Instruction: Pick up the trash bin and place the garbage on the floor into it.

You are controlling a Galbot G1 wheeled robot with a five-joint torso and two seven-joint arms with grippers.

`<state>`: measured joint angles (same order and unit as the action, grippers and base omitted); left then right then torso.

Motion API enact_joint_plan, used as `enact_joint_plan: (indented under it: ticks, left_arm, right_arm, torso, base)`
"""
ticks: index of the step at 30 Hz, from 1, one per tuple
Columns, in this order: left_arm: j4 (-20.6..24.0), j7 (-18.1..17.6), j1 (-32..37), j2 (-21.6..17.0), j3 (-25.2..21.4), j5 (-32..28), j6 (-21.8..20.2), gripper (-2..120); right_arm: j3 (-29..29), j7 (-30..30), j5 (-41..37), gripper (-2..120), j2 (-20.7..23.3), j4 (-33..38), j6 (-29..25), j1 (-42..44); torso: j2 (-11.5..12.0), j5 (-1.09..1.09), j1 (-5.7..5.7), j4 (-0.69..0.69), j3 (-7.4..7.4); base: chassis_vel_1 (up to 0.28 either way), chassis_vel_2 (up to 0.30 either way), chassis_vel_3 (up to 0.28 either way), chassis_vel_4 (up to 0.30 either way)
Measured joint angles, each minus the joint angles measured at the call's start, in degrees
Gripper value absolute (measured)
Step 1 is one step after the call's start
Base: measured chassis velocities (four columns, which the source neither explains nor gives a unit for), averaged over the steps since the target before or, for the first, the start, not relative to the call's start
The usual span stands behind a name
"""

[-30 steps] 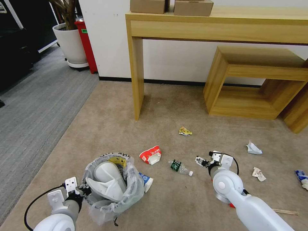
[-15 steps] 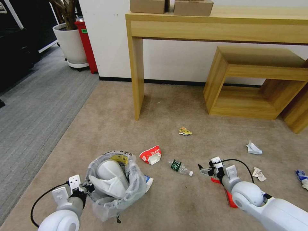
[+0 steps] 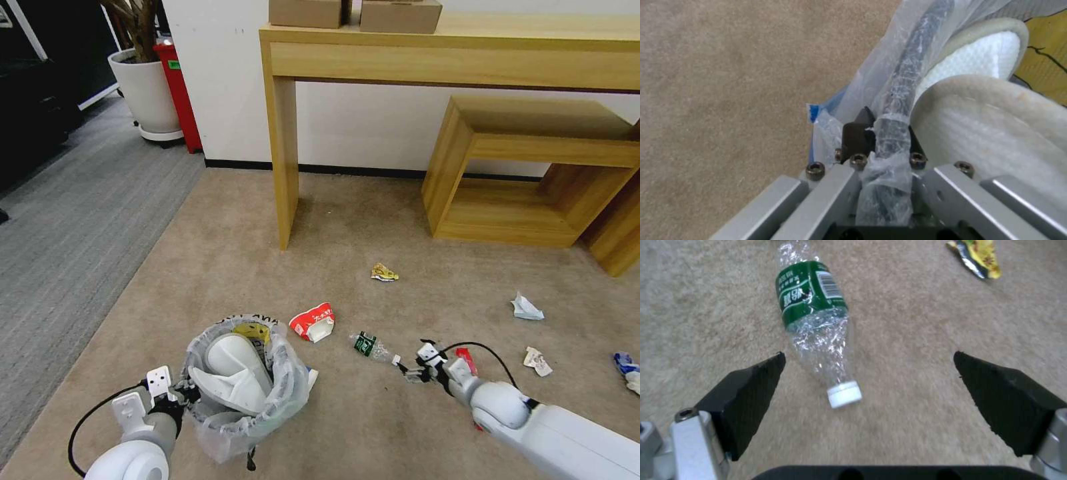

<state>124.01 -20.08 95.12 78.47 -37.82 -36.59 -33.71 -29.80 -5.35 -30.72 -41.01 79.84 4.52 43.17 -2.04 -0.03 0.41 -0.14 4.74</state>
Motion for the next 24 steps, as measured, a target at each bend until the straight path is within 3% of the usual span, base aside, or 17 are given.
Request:
enact_joint_plan:
  ticks: [9,23,24]
  left_arm:
    - [1.25,0.06,0.74,0.65,-0.71,0.04,0.05,1]
    - [0.82,0.09,0.12,0.77,-0.59,-0.08,0.34,1]
    - [0.36,0.08,-0.42,0.89,-0.45,-0.16,0.35,1]
  right_arm:
    - [-6.55,0.08,0.65,95,-6.37,-9.13,0.12,-6.78]
    - [-10.65,0.89,0.5,89,-10.77,-18.35,-0.92,-9.07]
    - [-11.32,0.89,0.23,84,-11.39,-18.99,-1.28,-9.06]
  torso:
    - [0.0,0.0,0.0,0.0,0.0]
    - [0.0,0.0,0.0,0.0,0.0]
    - [0.0,-0.01,0.0,0.0,-0.01]
  base:
    - [0.0,0.0,0.0,0.0]
    - [0.0,0.0,0.0,0.0]
    - [0.0,0.0,0.0,0.0]
